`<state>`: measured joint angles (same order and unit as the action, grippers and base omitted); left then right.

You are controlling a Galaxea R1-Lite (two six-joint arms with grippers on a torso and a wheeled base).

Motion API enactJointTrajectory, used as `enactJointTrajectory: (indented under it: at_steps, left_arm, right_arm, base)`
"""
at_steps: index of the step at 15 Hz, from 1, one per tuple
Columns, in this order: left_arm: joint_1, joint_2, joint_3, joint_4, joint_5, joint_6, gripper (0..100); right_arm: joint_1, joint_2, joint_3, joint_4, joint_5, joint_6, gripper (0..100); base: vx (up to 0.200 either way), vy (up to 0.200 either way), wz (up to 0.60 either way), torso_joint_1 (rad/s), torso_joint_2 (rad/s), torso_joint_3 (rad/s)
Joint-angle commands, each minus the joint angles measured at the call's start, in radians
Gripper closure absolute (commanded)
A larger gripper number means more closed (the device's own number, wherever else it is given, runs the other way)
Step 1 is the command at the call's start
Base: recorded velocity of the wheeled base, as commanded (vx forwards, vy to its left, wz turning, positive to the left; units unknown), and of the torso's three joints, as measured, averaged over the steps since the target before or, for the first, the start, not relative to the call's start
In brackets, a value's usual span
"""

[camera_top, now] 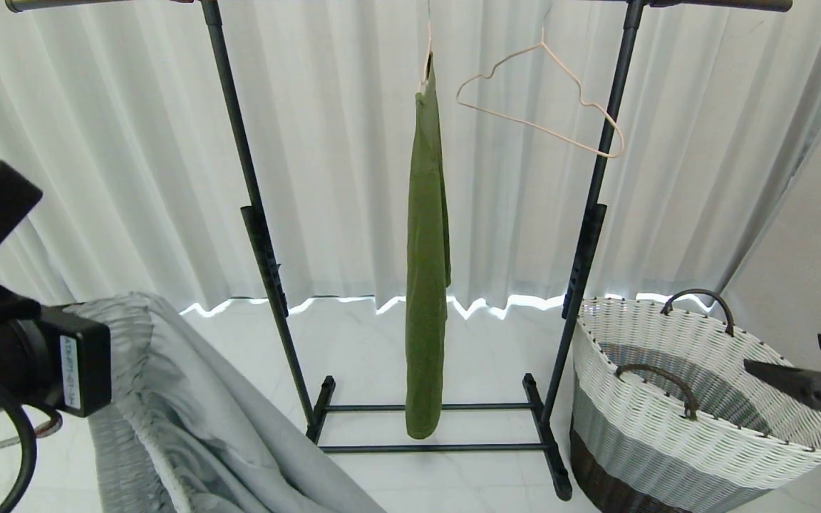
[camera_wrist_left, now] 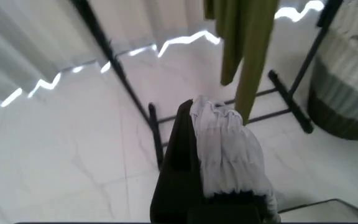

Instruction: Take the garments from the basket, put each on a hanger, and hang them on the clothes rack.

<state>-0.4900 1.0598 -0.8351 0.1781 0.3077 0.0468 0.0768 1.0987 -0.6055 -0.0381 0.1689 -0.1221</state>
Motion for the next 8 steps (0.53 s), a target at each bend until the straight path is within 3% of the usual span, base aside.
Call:
enactJointTrajectory:
  at_steps: [1,4,6,8]
  left_arm:
    - [0.036,-0.044,0.100,-0.020,-0.002,-0.041,100]
    - [0.060,-0.063,0.291,-0.209,-0.001,-0.062,100]
    - [0.103,-0.064,0.361,-0.289,-0.001,-0.051,100]
    - [0.139,-0.101,0.412,-0.292,-0.004,-0.054,100]
  right_arm:
    - [0.004,-0.063,0.165,-0.088,-0.029,0.007,0]
    - [0.003,-0.069,0.395,-0.362,-0.026,0.004,0]
    - [0.000,-0.030,0.434,-0.468,-0.028,0.009,0]
    - [0.000,-0.020,0.457,-0.488,-0.028,0.002,0]
  base:
    - [0.000,0.000,0.00,0.000,0.00,0.000]
    - [0.000,0.000,0.00,0.000,0.00,0.000]
    - [0.000,0.000,0.00,0.000,0.00,0.000]
    - [0.000,0.000,0.00,0.000,0.00,0.000]
